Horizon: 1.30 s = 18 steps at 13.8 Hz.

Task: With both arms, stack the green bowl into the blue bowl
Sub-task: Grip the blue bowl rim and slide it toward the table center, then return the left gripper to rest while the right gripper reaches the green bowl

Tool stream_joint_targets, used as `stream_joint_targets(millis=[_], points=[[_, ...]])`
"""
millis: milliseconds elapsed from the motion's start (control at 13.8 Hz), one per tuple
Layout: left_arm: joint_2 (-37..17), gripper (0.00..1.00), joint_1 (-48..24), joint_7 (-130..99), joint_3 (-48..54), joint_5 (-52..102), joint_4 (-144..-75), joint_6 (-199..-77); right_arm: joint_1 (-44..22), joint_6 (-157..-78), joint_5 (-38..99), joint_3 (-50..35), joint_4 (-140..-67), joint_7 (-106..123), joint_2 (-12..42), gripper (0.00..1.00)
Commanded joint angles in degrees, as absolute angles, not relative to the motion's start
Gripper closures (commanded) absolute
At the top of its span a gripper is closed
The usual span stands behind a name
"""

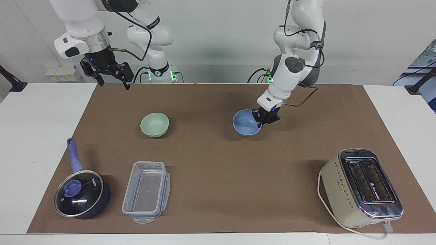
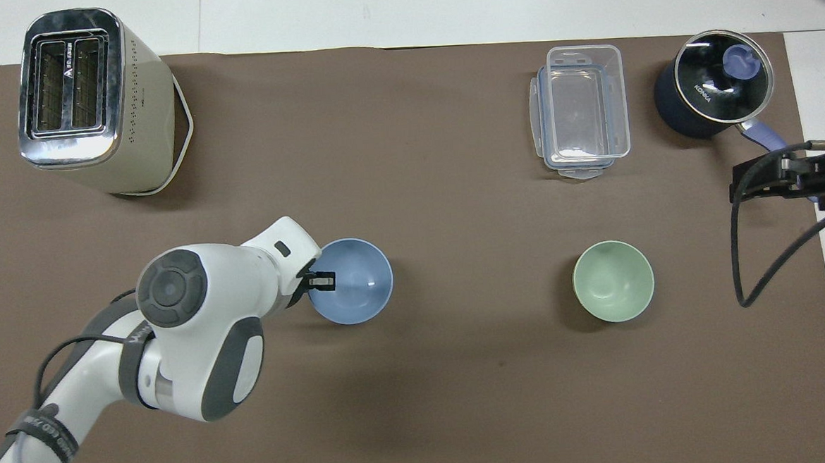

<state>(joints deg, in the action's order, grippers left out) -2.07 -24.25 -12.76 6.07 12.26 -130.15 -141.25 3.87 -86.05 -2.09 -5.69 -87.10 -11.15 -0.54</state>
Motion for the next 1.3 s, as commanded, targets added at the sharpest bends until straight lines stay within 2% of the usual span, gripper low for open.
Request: stream_joint_targets(millis=[0, 72, 145, 217, 579, 1086, 1230], points=[[-4.3, 1.00, -29.8, -14.7, 5.0, 13.2, -133.7, -149.6, 4.3, -86.3, -2.4, -6.2, -86.2, -12.4, 0.0, 0.00], [-4.7, 0.69, -30.1, -14.8, 5.0, 13.2, -133.8, -150.5, 4.3, -86.3, -2.4, -6.2, -86.2, -12.4, 0.0, 0.00], [-4.8, 0.30, -30.1, -14.8, 4.9, 13.2, -133.6, -150.8, 4.3, -86.3, -2.4, -6.2, -86.2, -12.4, 0.0, 0.00], [-5.0, 0.00, -29.4, -14.6, 4.8, 13.2, -133.1, -150.8, 4.3, -86.3, -2.4, -6.2, -86.2, -12.4, 0.0, 0.00], [-5.1, 0.00, -22.3, -13.6, 4.5, 12.7, -126.8, -144.8, 4.3, -86.3, -2.4, -6.2, -86.2, -12.4, 0.0, 0.00], [-5.1, 0.00, -8.0, -5.6, 4.4, 8.8, -110.9, -120.1, 4.9, -86.4, -2.4, -6.3, -86.2, -11.5, 0.0, 0.00], [-4.7, 0.00, -4.4, -1.8, 4.4, 6.7, -106.2, -111.7, 5.1, -90.2, 0.2, -6.2, -88.3, -11.1, -0.6, 0.00]])
